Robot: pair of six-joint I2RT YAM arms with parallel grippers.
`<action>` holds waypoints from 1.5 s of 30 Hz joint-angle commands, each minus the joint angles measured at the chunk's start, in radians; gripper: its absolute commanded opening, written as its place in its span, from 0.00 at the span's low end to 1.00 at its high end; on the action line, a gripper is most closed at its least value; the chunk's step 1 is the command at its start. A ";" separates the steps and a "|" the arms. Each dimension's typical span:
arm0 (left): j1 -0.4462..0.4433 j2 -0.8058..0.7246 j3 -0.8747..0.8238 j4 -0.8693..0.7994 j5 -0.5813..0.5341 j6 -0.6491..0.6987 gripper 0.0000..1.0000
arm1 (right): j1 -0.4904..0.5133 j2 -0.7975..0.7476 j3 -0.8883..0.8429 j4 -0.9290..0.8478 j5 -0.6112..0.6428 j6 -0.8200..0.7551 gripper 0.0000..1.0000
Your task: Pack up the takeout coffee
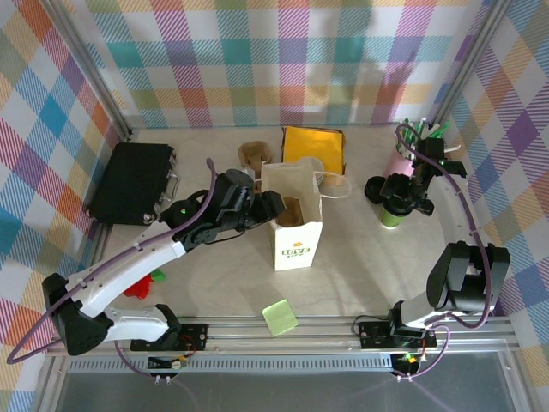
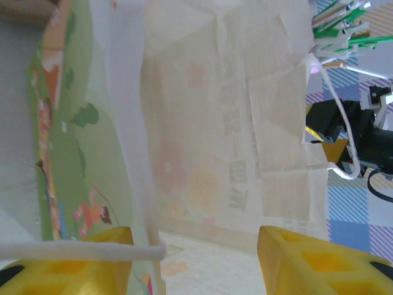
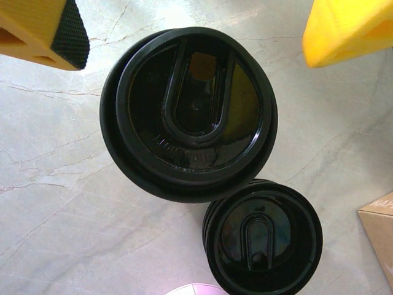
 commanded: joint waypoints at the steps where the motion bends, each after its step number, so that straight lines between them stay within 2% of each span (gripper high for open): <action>1: -0.004 -0.049 0.070 -0.101 -0.106 0.102 0.56 | -0.007 0.010 0.027 -0.024 -0.016 0.001 0.90; 7: 0.006 -0.077 0.114 -0.182 -0.197 0.187 0.56 | -0.007 0.044 0.052 -0.055 -0.013 -0.016 0.88; 18: 0.018 -0.137 0.092 -0.201 -0.253 0.237 0.56 | -0.007 0.128 0.105 -0.100 -0.023 -0.032 0.82; 27: 0.020 -0.155 0.065 -0.189 -0.258 0.239 0.56 | -0.008 0.168 0.129 -0.130 0.005 -0.052 0.78; 45: 0.023 -0.153 0.044 -0.176 -0.247 0.240 0.56 | -0.007 0.204 0.181 -0.150 0.054 -0.059 0.81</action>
